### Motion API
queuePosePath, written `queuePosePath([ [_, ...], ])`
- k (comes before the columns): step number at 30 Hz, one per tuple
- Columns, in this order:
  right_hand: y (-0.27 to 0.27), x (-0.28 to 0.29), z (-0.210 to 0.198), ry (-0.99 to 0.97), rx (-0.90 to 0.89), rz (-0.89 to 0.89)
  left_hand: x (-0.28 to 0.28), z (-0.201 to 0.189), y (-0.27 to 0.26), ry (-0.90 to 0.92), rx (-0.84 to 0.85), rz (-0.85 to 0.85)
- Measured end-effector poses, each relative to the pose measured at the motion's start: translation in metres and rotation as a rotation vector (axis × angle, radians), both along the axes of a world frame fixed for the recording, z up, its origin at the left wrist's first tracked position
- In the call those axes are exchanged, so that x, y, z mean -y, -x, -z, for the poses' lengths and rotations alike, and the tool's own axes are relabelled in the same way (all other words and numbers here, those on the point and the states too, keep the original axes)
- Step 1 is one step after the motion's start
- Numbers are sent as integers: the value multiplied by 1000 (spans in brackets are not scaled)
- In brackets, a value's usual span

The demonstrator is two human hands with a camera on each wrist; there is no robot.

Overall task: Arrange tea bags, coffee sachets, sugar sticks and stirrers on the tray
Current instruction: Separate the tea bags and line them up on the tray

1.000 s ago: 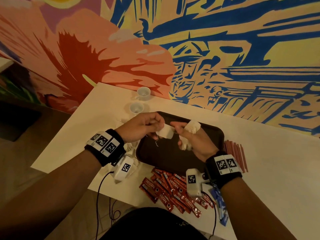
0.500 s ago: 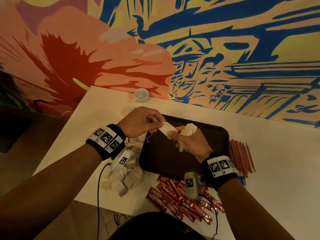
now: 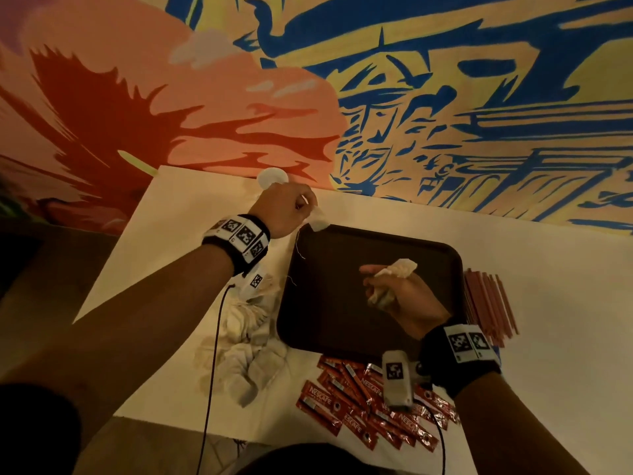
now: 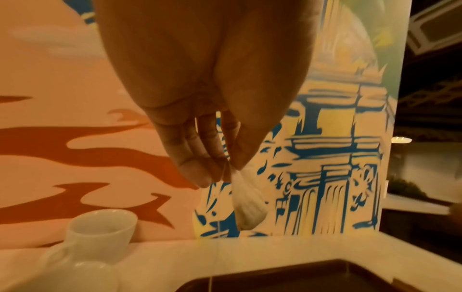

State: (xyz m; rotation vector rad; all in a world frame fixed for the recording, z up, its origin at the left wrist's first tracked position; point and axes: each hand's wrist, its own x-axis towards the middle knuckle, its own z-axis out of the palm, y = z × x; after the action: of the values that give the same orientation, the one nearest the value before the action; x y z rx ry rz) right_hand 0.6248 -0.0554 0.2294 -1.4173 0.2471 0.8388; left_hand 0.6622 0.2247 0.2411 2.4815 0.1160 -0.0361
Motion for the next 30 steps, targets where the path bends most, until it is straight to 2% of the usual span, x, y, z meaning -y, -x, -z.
queuePosePath([
  [5, 0, -2, 8, -2, -75, -22, -8, 48, -29, -157, -167, 38],
  [12, 5, -9, 23, 15, -62, -95, -6, 99, -61, -234, -332, 55],
  [18, 4, -10, 33, 26, -44, -101, -9, 120, -81, -239, -353, 28],
  [26, 1, -10, 37, -16, -52, -86, -9, 140, -88, -207, -293, -57],
  [30, -1, -13, 38, -44, -63, -76, -9, 152, -86, -260, -311, -104],
])
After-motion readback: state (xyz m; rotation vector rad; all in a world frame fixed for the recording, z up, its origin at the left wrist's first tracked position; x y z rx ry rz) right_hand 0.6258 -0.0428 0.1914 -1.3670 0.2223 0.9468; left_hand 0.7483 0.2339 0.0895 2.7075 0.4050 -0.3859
